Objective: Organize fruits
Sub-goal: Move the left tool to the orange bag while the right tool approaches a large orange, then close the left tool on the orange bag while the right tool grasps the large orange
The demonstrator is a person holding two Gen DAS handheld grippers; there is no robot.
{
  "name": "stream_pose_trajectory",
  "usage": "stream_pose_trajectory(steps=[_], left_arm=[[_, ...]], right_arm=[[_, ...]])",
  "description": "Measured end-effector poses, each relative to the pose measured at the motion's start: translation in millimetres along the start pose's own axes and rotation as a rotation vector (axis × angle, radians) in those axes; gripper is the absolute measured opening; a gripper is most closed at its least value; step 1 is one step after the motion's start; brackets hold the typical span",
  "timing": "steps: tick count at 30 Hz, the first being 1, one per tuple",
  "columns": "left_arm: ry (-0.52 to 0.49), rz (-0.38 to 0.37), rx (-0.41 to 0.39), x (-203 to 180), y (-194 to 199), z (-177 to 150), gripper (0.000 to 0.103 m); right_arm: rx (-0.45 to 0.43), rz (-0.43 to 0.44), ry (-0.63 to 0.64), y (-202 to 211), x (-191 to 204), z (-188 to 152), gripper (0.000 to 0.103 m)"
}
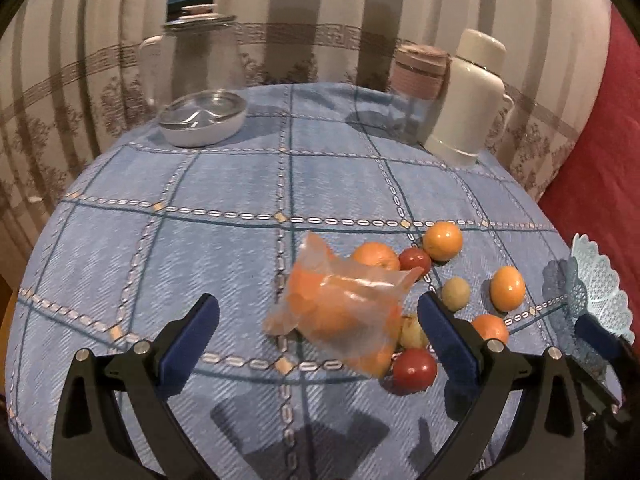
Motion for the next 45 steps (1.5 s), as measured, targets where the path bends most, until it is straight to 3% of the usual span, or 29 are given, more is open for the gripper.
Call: stream_pose_trajectory(steps=[15,22,30,37,45], left_arm=[[-0.019,-0.008,0.049,-4.7,-34.4,-3.3,0.098],[0.007,-0.03,0.065,0.1,-38.9,-7.0,0.098],[-0.002,-0.049,0.067,-2.1,-39.6,-8.0,0.081],[0.001,-0.053,0.058,-1.8,-36.8,-8.1,0.077],[0.024,-0.061,0.056,2.3,-33.5,-7.5,0.076]], right_arm=[[0.031,-0.047,0.022,-40.9,-13.7,41.2,0.101],[0.136,0.012,-0.057,-86.0,-20.2,64.5,0.101],[0.263,0.056,-0.115,-130.0,-17.5,74.0,0.101],[0.33,0.036,-0.065,-152.9,-5.3,73.8,0.1],[0.389,-0.024,-0.047,-169.6,-8.2,67.4,0.082]])
Point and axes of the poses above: each gripper's, at about its wrist camera, not at the fingertips, and y roughly against the way its jaws point, x to its left, z to its top, the point moved 4 cm from there along -y, roughly the way its jaws point, and after that the axes turned 4 degrees about -x, right-handed, at the moved point
